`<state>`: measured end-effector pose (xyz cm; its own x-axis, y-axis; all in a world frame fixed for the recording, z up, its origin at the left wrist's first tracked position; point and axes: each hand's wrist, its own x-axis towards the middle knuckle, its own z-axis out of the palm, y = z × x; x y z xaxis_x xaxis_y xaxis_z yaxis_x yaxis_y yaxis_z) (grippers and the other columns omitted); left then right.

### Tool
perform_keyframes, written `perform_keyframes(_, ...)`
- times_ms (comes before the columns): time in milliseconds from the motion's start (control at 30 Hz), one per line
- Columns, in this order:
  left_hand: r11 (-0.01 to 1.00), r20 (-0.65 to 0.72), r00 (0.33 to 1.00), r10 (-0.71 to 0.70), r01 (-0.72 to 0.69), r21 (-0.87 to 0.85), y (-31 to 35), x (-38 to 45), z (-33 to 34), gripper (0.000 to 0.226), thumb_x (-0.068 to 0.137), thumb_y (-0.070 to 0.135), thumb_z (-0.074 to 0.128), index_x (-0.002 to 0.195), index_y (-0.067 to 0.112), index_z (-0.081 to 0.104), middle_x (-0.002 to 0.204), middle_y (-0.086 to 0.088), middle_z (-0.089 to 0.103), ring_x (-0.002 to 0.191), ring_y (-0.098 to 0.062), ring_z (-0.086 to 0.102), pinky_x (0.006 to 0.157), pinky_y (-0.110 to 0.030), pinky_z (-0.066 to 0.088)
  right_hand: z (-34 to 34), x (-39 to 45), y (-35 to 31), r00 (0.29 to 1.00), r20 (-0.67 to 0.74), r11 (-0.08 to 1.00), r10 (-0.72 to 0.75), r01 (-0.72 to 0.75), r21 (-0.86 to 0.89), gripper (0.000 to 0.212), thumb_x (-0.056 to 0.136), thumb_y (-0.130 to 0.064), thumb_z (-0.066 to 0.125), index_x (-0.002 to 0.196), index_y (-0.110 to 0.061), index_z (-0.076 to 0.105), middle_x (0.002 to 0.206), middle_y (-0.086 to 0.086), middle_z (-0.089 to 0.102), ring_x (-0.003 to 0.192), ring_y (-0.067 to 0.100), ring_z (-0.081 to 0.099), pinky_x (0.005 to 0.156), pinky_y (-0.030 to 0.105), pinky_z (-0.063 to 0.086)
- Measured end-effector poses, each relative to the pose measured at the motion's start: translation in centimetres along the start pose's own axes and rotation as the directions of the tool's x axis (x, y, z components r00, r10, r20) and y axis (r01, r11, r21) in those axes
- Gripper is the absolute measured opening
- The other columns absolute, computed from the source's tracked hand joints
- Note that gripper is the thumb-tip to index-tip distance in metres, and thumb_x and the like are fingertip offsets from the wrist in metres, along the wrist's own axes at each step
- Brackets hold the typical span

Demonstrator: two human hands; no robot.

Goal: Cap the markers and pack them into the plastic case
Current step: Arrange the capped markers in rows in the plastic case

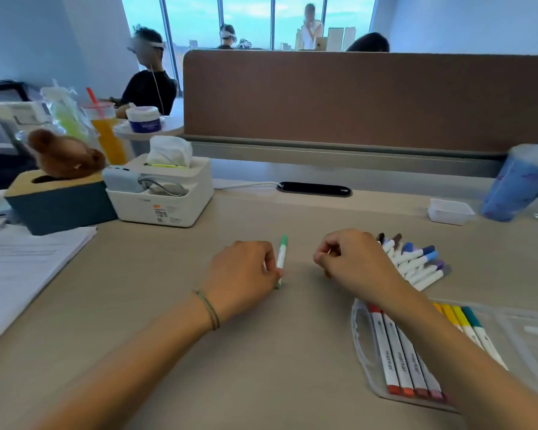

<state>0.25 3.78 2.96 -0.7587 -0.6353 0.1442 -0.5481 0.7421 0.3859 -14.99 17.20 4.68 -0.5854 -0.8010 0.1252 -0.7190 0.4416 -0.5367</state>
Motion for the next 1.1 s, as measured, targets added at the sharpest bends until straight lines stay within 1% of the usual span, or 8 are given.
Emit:
perform_keyframes(200,0.990,-0.062,0.989,-0.133,0.131,-0.044,-4.7,0.6,-0.2,0.019,0.079,0.039,0.070,0.070,0.029,0.056,0.077,0.006,0.063,0.078,-0.020,0.063,0.073,-0.036,0.055,2.3,2.3,-1.1,0.995,0.098,0.999,0.024,-0.020,-0.041,0.019,0.091,-0.026,0.065,0.073,-0.025,0.070,0.072,-0.006,0.068,0.074,0.018,0.065,0.070,0.032,0.053)
perform_keyframes(400,0.981,-0.065,0.979,-0.193,0.190,-0.048,-6.6,0.7,0.2,0.035,0.074,0.047,0.080,0.073,0.027,0.051,0.080,0.006,0.062,0.076,-0.020,0.060,0.069,-0.036,0.053,3.5,3.7,-1.7,0.989,0.131,0.996,0.075,-0.068,-0.058,0.017,0.087,-0.025,0.062,0.074,-0.021,0.071,0.072,-0.004,0.071,0.074,0.021,0.068,0.075,0.041,0.060)
perform_keyframes(567,0.974,-0.061,0.974,-0.219,0.214,-0.073,-7.1,0.6,0.0,0.031,0.078,0.042,0.079,0.076,0.028,0.051,0.081,0.006,0.061,0.073,-0.014,0.058,0.065,-0.032,0.051,4.4,4.8,-1.7,0.987,0.134,0.993,0.094,-0.084,-0.079,0.019,0.087,-0.027,0.061,0.074,-0.019,0.071,0.073,0.000,0.071,0.073,0.024,0.067,0.074,0.044,0.060)
perform_keyframes(700,0.952,-0.066,0.970,-0.233,0.213,-0.222,-7.1,0.4,-0.7,0.022,0.080,0.029,0.079,0.078,0.025,0.058,0.074,0.005,0.061,0.070,-0.012,0.058,0.061,-0.027,0.049,5.1,5.6,-2.5,0.985,0.096,0.985,0.141,-0.130,-0.112,0.033,0.088,-0.040,0.066,0.066,-0.017,0.060,0.074,0.002,0.065,0.076,0.029,0.064,0.063,0.034,0.050)
perform_keyframes(767,0.916,-0.061,0.966,-0.253,0.218,-0.337,-6.8,0.1,-1.1,0.018,0.081,0.026,0.079,0.079,0.022,0.062,0.072,0.002,0.064,0.066,-0.010,0.059,0.057,-0.023,0.049,5.4,5.7,-3.1,0.980,0.084,0.973,0.182,-0.167,-0.161,0.042,0.086,-0.052,0.068,0.066,-0.018,0.052,0.074,0.002,0.060,0.076,0.029,0.061,0.058,0.032,0.040)
perform_keyframes(833,0.868,-0.044,0.962,-0.271,0.224,-0.444,-6.7,-0.1,-1.3,0.020,0.081,0.026,0.081,0.079,0.021,0.062,0.076,-0.005,0.070,0.064,-0.017,0.063,0.060,-0.030,0.054,5.6,5.8,-3.8,0.978,0.082,0.961,0.194,-0.172,-0.216,0.049,0.083,-0.061,0.069,0.066,-0.019,0.050,0.071,0.001,0.057,0.069,0.024,0.057,0.054,0.030,0.035)
perform_keyframes(933,0.790,0.040,0.959,-0.281,0.255,-0.558,-6.6,-0.4,-1.8,0.024,0.082,0.026,0.082,0.084,0.019,0.059,0.080,-0.010,0.072,0.063,-0.026,0.070,0.061,-0.038,0.061,6.0,6.0,-4.3,0.978,0.081,0.950,0.190,-0.162,-0.267,0.048,0.081,-0.059,0.072,0.067,-0.017,0.052,0.070,0.000,0.057,0.062,0.018,0.053,0.051,0.029,0.033)
perform_keyframes(1100,0.571,0.168,0.958,-0.231,0.274,-0.774,-5.0,-1.6,-2.8,0.026,0.087,0.009,0.075,0.102,0.006,0.054,0.076,-0.015,0.069,0.056,-0.017,0.068,0.053,-0.029,0.059,5.5,6.1,-4.0,0.961,0.171,0.973,0.216,-0.197,-0.124,0.031,0.080,-0.040,0.073,0.069,-0.012,0.068,0.065,0.004,0.068,0.068,0.025,0.068,0.060,0.033,0.053)
